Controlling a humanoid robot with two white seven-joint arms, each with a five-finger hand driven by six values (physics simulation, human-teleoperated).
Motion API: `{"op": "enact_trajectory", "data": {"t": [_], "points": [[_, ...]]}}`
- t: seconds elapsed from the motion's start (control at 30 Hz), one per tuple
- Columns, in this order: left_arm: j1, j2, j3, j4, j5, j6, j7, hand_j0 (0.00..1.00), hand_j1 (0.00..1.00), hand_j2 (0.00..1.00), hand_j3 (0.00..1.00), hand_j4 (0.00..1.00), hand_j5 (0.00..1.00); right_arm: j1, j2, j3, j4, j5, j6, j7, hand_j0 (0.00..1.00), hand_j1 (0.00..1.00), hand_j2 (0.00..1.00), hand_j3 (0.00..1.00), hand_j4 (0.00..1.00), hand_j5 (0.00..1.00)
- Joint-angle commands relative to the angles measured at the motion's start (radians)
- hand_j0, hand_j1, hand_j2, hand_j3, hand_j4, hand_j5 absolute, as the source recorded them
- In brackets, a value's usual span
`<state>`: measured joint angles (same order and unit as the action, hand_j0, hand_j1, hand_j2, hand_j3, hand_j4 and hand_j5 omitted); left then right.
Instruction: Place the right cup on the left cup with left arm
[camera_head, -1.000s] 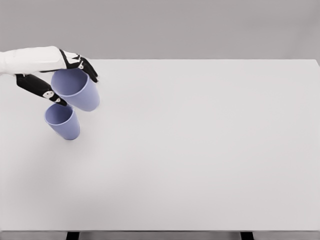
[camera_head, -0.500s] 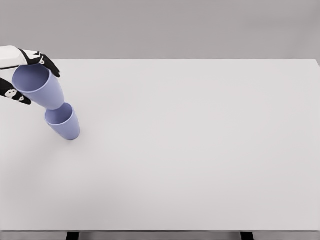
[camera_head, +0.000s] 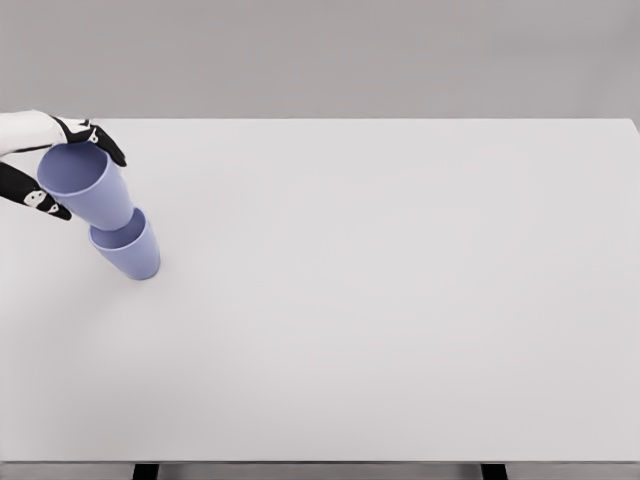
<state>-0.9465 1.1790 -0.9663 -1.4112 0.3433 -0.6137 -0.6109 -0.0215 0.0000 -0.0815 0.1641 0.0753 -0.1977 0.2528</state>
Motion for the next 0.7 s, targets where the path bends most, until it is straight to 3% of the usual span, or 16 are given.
{"op": "enact_trajectory", "data": {"t": [0.0,0.6,0.67], "points": [[0.0,-0.002,0.0,0.017,0.006,0.003,0.0,0.56,0.56,0.56,0.56,0.56,0.56,0.0,0.0,0.0,0.0,0.001,0.0,0.0,1.0,1.0,1.0,1.0,1.0,1.0],[0.021,-0.042,0.001,0.054,-0.007,0.003,0.0,0.57,0.57,0.57,0.57,0.57,0.57,0.0,0.0,-0.001,0.0,0.001,0.0,0.0,1.0,1.0,1.0,1.0,1.0,1.0],[0.021,-0.044,0.001,0.054,-0.007,0.003,0.0,0.63,0.63,0.63,0.63,0.63,0.63,0.0,0.0,0.0,0.0,0.0,0.0,0.0,1.0,1.0,1.0,1.0,1.0,1.0]]}}
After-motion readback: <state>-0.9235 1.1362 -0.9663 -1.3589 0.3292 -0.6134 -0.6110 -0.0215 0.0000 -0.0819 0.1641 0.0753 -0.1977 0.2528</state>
